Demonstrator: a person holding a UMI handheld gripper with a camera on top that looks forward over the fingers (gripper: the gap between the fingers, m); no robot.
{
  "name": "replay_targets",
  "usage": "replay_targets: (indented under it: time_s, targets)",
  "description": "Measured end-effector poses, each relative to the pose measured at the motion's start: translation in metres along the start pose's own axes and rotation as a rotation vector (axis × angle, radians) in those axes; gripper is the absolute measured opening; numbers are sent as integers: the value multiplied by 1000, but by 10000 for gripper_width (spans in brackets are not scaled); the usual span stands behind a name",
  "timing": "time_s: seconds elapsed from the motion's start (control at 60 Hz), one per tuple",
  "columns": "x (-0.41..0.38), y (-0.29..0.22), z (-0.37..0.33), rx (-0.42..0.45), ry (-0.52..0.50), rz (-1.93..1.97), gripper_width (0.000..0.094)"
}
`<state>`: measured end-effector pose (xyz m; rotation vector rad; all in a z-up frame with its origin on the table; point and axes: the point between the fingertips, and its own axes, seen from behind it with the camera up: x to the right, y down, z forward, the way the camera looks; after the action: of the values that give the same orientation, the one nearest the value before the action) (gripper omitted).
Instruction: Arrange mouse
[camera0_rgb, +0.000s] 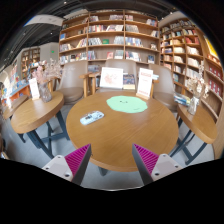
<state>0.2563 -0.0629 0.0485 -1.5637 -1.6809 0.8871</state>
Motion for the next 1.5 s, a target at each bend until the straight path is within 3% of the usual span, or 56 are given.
replay_targets:
  time_s: [0.567, 0.75, 1.25, 1.5]
  targets:
    - [-109, 1, 91, -90, -3, -11, 847]
    - [-131, -12, 121, -83, -25, 9, 862]
    - [-128, -59, 197, -101, 39, 59, 859]
    - [-134, -86, 238, -105, 19, 45, 856]
